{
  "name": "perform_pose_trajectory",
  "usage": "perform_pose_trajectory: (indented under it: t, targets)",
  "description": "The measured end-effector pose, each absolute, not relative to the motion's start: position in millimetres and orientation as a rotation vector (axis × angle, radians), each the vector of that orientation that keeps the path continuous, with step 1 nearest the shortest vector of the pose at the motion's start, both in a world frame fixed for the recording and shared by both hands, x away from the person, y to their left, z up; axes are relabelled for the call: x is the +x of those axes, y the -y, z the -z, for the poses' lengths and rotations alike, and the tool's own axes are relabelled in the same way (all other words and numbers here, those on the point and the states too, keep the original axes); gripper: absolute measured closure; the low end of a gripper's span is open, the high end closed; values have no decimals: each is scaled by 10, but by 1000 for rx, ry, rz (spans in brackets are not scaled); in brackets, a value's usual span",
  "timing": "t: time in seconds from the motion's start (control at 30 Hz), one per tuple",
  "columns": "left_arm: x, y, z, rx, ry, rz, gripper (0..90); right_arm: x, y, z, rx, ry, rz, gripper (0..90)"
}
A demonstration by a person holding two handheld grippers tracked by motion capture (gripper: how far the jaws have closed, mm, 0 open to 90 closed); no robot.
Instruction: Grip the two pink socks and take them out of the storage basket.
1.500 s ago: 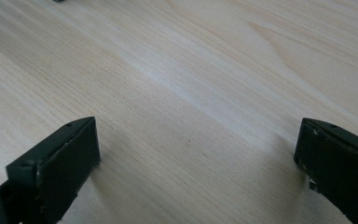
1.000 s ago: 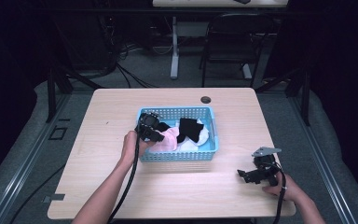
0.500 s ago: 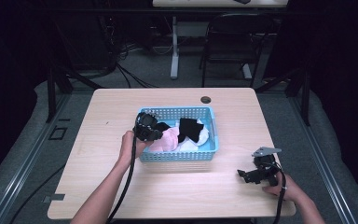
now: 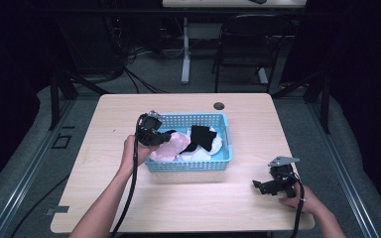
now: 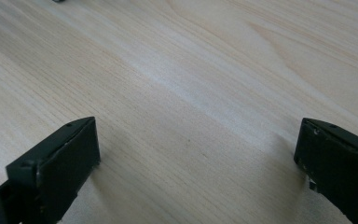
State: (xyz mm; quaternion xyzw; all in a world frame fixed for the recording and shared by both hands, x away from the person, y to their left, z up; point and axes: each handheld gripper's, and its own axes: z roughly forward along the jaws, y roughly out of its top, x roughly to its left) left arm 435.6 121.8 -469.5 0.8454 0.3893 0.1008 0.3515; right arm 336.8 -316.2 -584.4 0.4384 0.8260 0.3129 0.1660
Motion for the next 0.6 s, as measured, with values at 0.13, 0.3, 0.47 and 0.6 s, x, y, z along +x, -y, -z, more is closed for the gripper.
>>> perform_pose_trajectory:
  t: [0.13, 0.3, 0.47, 0.6]
  targets:
    - [4337, -1220, 4602, 2173, -988, -272, 885, 3368, 3162, 5844, 1249, -2352, -891, 0]
    - [4301, -1228, 4483, 2140, -967, -284, 885, 3368, 3162, 5844, 1249, -2351, -892, 0]
    - [4297, -1238, 4364, 2117, -953, -303, 885, 3368, 3162, 5845, 1248, -2352, -892, 0]
    - [4293, -1266, 4283, 2093, -951, -313, 885, 3368, 3161, 5846, 1250, -2351, -896, 0]
